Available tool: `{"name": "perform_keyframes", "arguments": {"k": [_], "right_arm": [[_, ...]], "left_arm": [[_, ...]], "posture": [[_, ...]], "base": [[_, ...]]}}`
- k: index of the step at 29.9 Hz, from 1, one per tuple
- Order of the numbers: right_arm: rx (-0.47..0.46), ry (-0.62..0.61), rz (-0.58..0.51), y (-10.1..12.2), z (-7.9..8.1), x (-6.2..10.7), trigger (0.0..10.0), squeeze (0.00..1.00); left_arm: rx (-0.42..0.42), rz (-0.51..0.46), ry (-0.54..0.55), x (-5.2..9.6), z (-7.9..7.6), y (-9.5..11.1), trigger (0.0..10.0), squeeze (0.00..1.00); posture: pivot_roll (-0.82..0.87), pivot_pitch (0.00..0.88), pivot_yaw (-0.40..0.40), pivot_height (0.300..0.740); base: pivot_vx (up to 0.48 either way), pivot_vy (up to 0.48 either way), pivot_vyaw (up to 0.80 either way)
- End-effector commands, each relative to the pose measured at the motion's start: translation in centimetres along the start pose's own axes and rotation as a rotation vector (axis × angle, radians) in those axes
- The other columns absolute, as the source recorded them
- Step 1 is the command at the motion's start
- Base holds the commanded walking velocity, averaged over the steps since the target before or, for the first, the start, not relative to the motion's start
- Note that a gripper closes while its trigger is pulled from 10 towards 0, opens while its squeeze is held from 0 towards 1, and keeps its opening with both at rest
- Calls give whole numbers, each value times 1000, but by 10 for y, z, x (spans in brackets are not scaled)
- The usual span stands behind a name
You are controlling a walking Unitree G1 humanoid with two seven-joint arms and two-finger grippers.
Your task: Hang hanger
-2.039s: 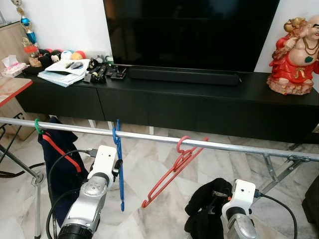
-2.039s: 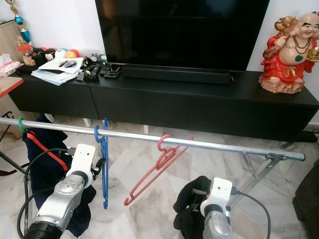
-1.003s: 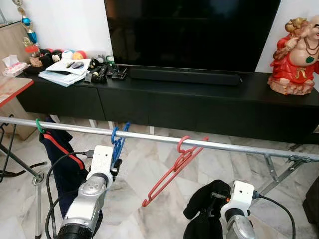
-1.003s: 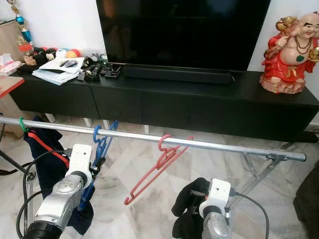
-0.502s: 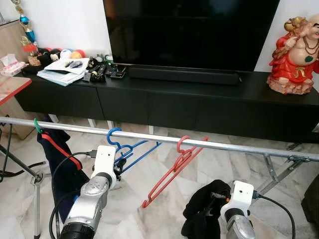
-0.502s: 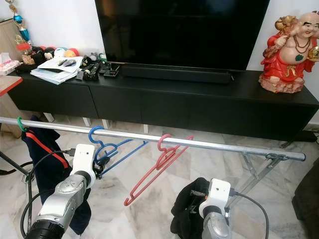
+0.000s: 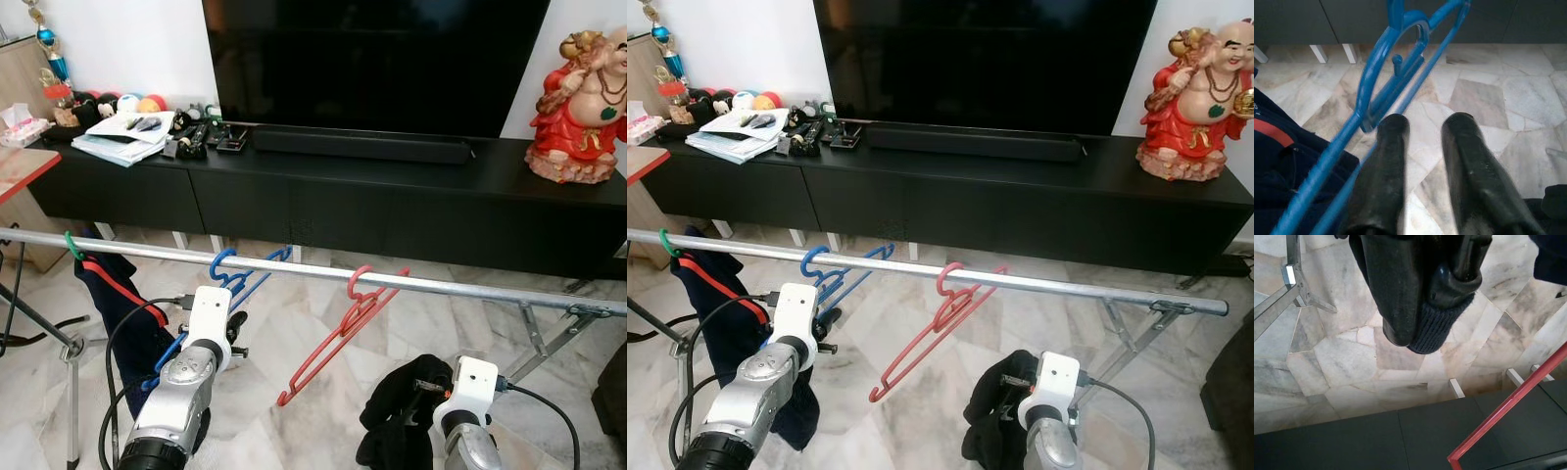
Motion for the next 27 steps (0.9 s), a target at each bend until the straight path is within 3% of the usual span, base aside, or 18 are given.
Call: {"name": "perform_keyframes", "arguments": {"k": [1,13,18,19,24,26,27], "right_arm": [[1,16,-11,6,4,-3,10000,0],[0,22,-2,3,4,-3,10000,0],[1,24,0,3,4,-3,10000,0],[2,23,1,2,4,-3,10000,0],[3,21,4,1,4,-2,10000,0],[2,22,6,1,4,-2,10000,0],[2,23,6,1,4,-2,10000,0]], "left_arm": [[-17,5,8,2,5,-1,0,0],[2,27,20,3,8,-6,0,0],[52,-30,-14,6,6,8,0,0],[38,-80,-41,10,4,19,10000,0],[25,-114,-88,21,5,30,10000,0],[26,-108,-115,27,6,32,10000,1000],[26,-106,-126,30,6,33,10000,1000]], "posture": [[49,32,15,740],[49,33,14,740],[49,32,14,740],[49,32,14,740],[55,35,14,740],[55,35,14,740],[55,35,14,740]], "base": [[0,0,0],[0,0,0],[0,0,0],[0,0,0],[0,0,0],[0,0,0],[0,0,0]]}}
Point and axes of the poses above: a point about 5 cm out from each wrist's last joint towards the gripper, its own x axis pointing back from the gripper into the wrist, its own y axis along the axis of the wrist's last joint, z = x × y, the point moved 5 cm from there along -x, pointing out of the wrist towards the gripper, and after that the axes turned 13 degrees about x, right-handed, at the moved point
